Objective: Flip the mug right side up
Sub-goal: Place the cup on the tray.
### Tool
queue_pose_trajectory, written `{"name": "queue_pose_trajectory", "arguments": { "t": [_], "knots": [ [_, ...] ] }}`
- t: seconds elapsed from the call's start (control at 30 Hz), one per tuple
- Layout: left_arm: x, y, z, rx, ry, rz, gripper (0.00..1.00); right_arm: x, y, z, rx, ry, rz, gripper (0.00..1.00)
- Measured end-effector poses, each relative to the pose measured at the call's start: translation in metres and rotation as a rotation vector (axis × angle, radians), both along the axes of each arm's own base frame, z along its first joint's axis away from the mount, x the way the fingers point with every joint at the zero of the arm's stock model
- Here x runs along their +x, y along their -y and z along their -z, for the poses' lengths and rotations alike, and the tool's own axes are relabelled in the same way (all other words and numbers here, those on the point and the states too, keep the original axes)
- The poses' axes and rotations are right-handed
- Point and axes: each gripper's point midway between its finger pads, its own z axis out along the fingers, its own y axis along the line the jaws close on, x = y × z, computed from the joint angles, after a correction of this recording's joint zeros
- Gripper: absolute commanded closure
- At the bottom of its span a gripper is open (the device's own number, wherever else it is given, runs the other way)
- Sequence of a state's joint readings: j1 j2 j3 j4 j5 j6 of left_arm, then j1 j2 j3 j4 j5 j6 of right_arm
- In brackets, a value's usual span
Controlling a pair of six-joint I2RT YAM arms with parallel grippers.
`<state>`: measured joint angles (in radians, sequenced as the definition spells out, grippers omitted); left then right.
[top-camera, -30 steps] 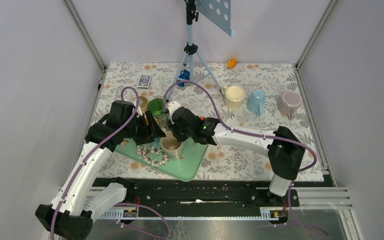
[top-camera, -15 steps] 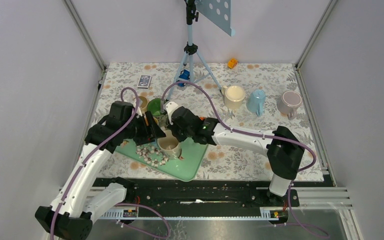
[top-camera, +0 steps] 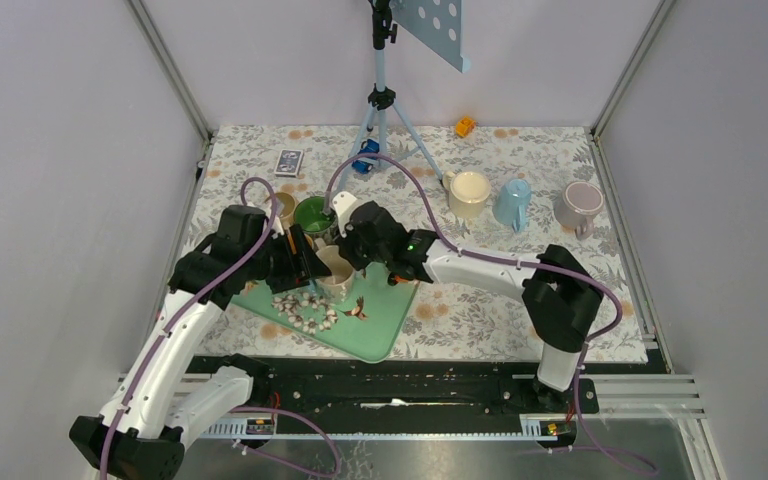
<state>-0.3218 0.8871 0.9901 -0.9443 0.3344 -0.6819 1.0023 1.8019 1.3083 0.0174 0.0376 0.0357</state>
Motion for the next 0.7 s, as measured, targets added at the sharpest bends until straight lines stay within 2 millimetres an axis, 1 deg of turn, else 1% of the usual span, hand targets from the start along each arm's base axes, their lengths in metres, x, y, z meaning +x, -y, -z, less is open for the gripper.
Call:
{"name": "queue_pose_trajectory", "arguments": {
  "t": [0.07,0.27,0.5,0.63,0.7],
  "knots": [
    [0.0,0.0,0.001,0.001,-0.003,0.0,0.37,0.003,-0.001,0.001,0.001,0.005,-0.004,0.83],
    [0.0,0.0,0.001,0.001,-0.002,0.0,0.37,0.012,-0.008,-0.001,0.007,0.023,-0.02,0.69],
    [0.0,0.0,0.001,0.0,0.001,0.001,0.36,0.018,-0.012,-0.014,0.021,0.046,-0.019,0.47],
    [0.002,0.001,-0.001,-0.005,0.012,0.002,0.31,0.019,-0.009,-0.015,0.0,0.039,-0.005,0.35],
    [0.004,0.002,-0.003,-0.007,0.022,0.005,0.28,0.019,-0.005,-0.015,-0.015,0.025,0.008,0.27]
  ]
}}
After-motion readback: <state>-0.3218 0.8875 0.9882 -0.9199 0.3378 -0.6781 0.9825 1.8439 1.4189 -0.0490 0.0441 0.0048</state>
